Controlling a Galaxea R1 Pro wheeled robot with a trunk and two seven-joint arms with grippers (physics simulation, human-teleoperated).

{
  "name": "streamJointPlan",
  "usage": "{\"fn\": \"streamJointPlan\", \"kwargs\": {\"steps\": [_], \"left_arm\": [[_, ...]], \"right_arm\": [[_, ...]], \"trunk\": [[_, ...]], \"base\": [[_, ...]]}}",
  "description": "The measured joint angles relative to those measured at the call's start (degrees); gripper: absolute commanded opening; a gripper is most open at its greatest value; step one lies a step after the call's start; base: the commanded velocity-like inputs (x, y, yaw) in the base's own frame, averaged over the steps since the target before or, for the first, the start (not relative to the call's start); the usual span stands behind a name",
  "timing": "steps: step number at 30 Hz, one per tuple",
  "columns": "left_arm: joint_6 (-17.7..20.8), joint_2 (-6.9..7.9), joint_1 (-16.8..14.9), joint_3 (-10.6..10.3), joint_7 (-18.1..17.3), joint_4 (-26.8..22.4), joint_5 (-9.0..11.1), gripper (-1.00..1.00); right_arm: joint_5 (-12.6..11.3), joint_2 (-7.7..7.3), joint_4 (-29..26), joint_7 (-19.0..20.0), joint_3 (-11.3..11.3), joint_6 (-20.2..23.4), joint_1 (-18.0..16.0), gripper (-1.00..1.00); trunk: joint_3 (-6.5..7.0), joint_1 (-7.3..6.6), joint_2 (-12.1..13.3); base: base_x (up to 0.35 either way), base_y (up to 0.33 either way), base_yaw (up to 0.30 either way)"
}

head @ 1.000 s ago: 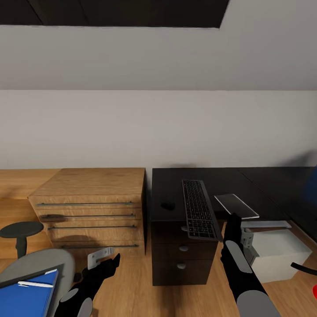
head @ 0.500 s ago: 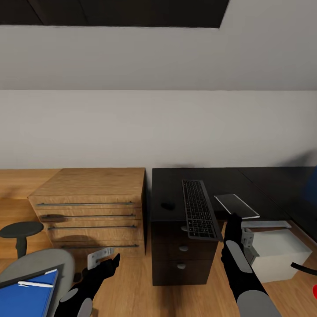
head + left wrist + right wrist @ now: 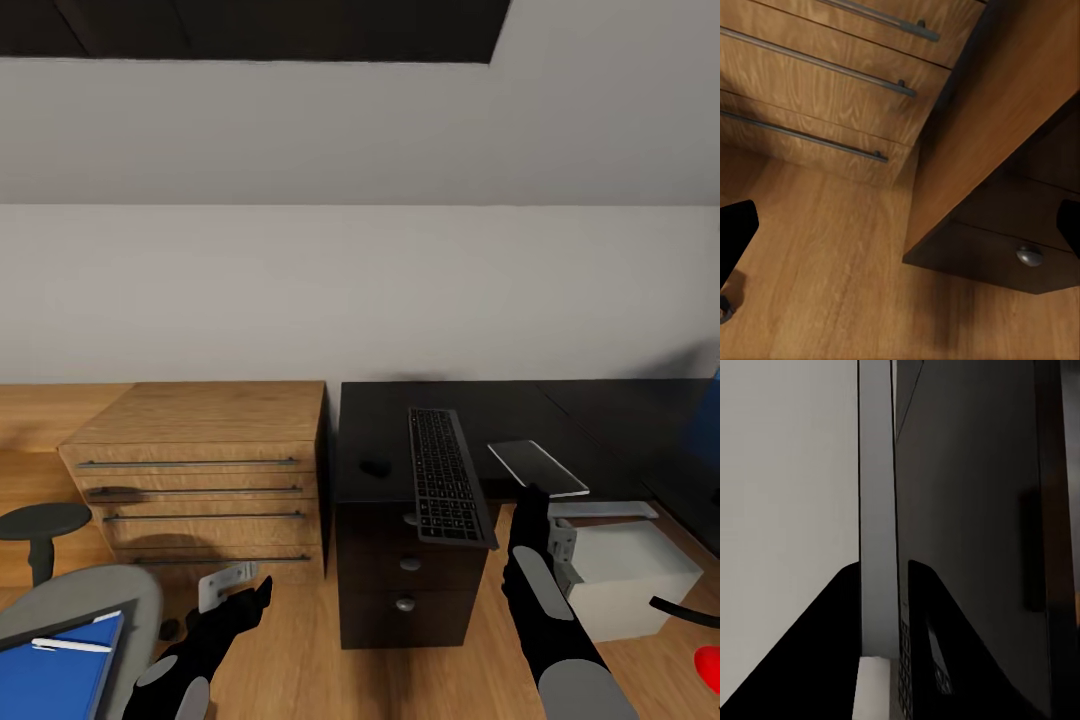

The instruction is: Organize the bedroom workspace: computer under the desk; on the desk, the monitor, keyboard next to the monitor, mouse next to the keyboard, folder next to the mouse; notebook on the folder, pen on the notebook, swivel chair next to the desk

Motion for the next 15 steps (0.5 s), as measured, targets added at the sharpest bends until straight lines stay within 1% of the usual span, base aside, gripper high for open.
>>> {"fn": "streamJointPlan", "kwargs": {"steps": [15], "left_arm": [[0.0,0.0,0.0,0.0,0.0,0.0,0.1,1.0]], "right_arm": [[0.2,0.03,0.0,0.0,0.1,-0.1,-0.1,-1.0]], "trunk": [[0.0,0.0,0.0]], "base": [[0.0,-0.002,0.0]]}}
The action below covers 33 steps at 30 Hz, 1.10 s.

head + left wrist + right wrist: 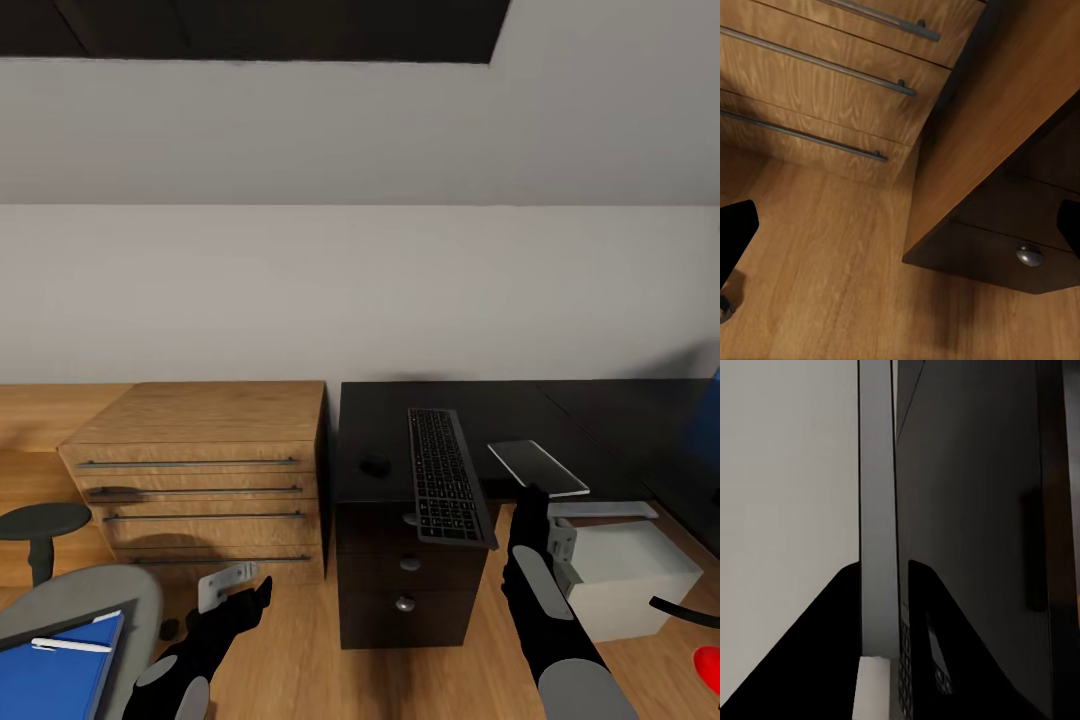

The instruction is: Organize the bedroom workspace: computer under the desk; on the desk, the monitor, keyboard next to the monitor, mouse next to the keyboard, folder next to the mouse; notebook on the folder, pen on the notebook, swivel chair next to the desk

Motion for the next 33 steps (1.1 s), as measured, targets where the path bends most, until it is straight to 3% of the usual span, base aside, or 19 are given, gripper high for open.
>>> {"fn": "streamJointPlan", "kwargs": {"steps": [31,32,33], "left_arm": [[0.0,0.16,0.0,0.0,0.0,0.0,-0.1,1.0],[0.0,0.16,0.0,0.0,0.0,0.0,-0.1,1.0],[0.0,0.17,0.0,0.0,0.0,0.0,-0.1,1.0]], "right_arm": [[0.2,-0.05,-0.1,-0.1,0.0,0.1,0.0,-1.0],[0.2,-0.07,-0.1,-0.1,0.0,0.1,0.0,1.0],[0.2,-0.09,-0.1,-0.1,0.0,0.1,0.0,1.0]], "trunk": [[0.0,0.0,0.0],[0.0,0.0,0.0],[0.0,0.0,0.0]], "base": [[0.017,0.0,0.0],[0.0,0.0,0.0],[0.0,0.0,0.0]]}}
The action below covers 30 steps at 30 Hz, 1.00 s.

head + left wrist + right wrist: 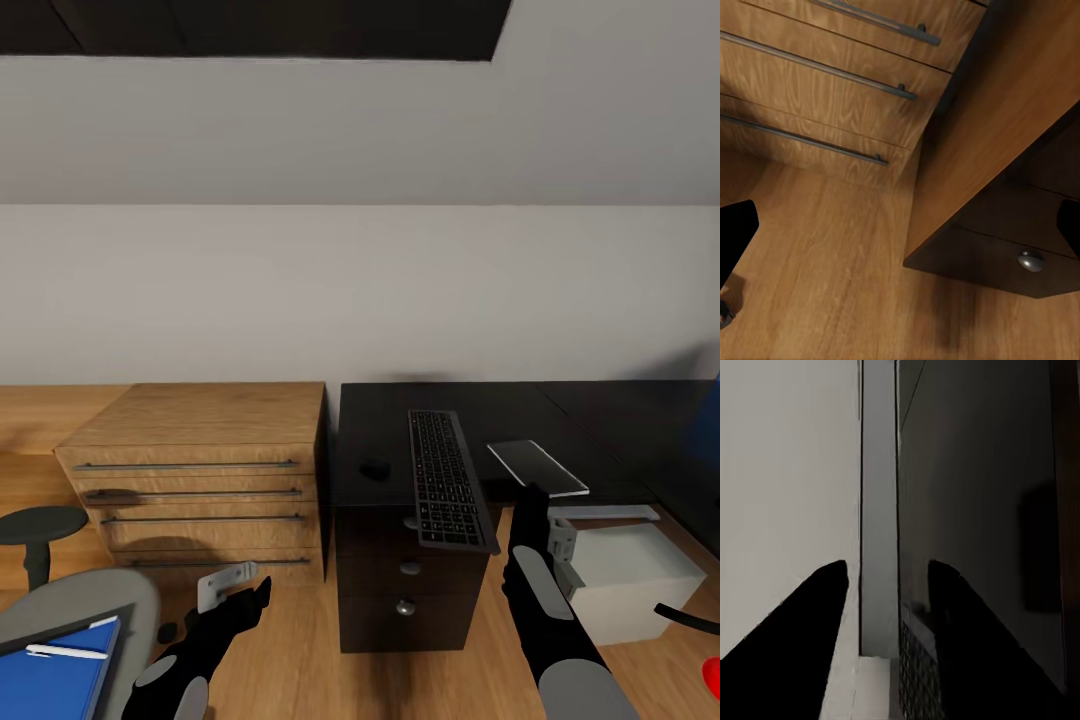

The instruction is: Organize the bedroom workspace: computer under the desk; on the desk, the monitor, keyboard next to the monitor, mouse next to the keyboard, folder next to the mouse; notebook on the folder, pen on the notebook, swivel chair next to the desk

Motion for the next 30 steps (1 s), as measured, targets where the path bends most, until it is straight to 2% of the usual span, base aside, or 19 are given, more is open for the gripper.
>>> {"fn": "streamJointPlan", "kwargs": {"steps": [24,30], "left_arm": [[0.0,0.01,0.0,0.0,0.0,0.0,0.0,1.0],[0.0,0.0,0.0,0.0,0.0,0.0,0.0,1.0]], "right_arm": [[0.0,-0.12,0.0,0.1,0.1,0.0,0.0,1.0],[0.0,-0.1,0.1,0.1,0.1,0.0,0.0,1.0]], "trunk": [[0.0,0.0,0.0],[0.0,0.02,0.0]], "base": [[0.0,0.0,0.0],[-0.133,0.0,0.0]]}}
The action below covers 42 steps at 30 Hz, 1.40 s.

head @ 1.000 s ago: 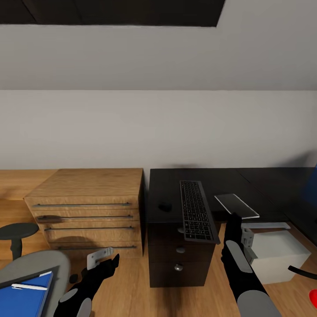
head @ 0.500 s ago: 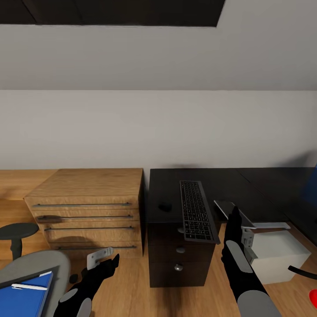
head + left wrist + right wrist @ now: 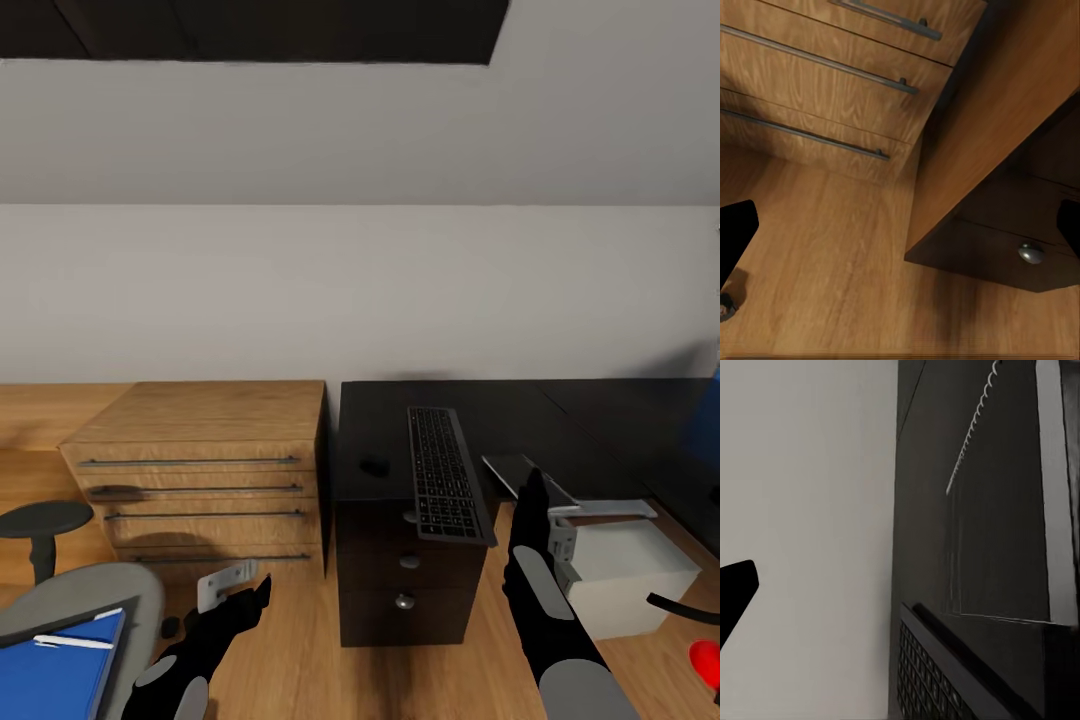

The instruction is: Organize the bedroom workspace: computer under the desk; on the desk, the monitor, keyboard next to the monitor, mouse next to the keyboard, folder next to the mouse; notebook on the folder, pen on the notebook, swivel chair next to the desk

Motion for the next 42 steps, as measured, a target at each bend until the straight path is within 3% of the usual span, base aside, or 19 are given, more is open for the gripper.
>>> {"fn": "streamJointPlan", "kwargs": {"steps": [42], "left_arm": [[0.0,0.01,0.0,0.0,0.0,-0.1,0.1,1.0]], "right_arm": [[0.0,0.04,0.0,0.2,0.1,-0.1,0.0,1.0]], "trunk": [[0.0,-0.02,0.0]], "base": [[-0.046,0.0,0.0]]}}
